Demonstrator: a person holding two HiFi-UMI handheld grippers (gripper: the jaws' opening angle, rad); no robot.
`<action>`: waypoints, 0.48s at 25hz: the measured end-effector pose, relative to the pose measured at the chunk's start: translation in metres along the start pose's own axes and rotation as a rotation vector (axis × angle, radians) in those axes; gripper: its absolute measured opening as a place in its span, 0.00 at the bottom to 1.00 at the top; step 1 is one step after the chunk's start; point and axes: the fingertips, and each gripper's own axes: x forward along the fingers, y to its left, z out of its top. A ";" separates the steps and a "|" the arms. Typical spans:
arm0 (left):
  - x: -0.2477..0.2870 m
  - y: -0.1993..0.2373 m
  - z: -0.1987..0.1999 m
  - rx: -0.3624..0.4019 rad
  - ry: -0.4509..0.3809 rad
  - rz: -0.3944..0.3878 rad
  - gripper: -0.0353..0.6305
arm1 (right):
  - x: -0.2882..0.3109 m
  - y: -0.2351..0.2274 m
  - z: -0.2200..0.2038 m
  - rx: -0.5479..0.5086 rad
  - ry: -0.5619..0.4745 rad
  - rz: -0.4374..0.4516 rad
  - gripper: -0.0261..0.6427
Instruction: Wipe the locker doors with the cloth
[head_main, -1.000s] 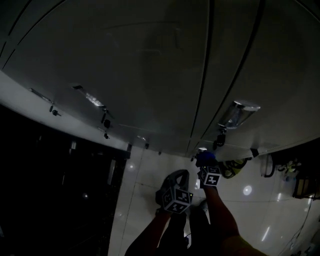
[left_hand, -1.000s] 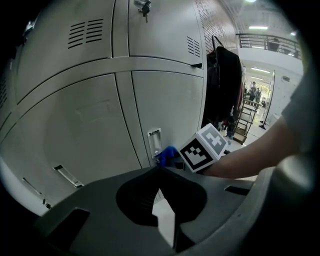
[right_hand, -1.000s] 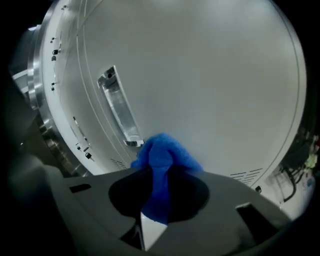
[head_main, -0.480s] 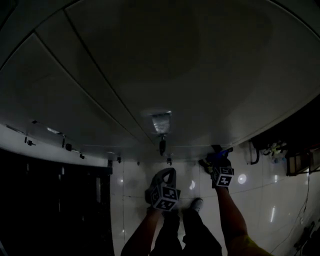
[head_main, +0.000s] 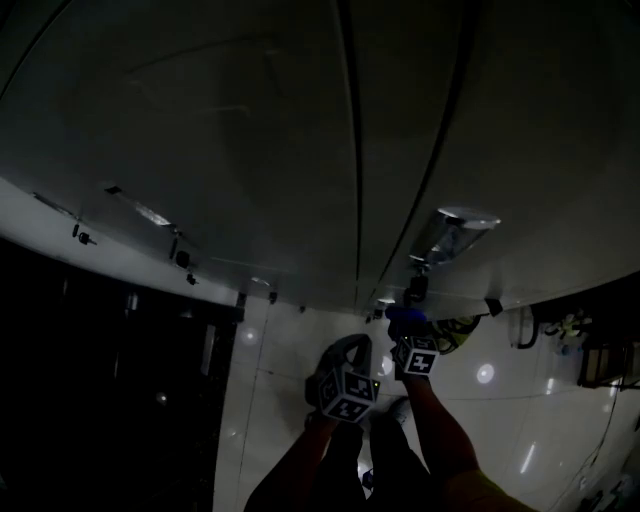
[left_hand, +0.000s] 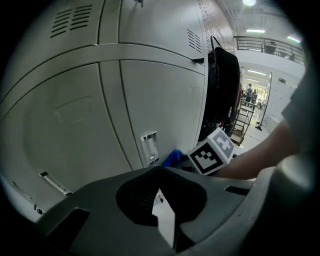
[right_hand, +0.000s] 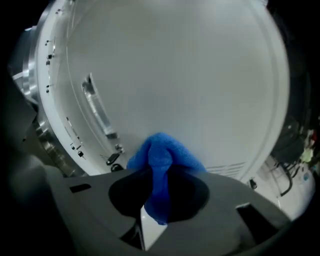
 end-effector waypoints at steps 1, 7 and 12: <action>-0.006 0.006 -0.008 -0.006 0.007 0.010 0.06 | 0.012 0.019 -0.008 -0.004 0.029 0.027 0.14; -0.015 0.032 -0.046 -0.040 0.041 0.053 0.06 | 0.046 0.081 -0.014 -0.034 0.052 0.128 0.14; 0.001 0.022 -0.030 -0.017 0.044 0.038 0.06 | 0.007 0.015 0.006 0.014 -0.015 -0.003 0.14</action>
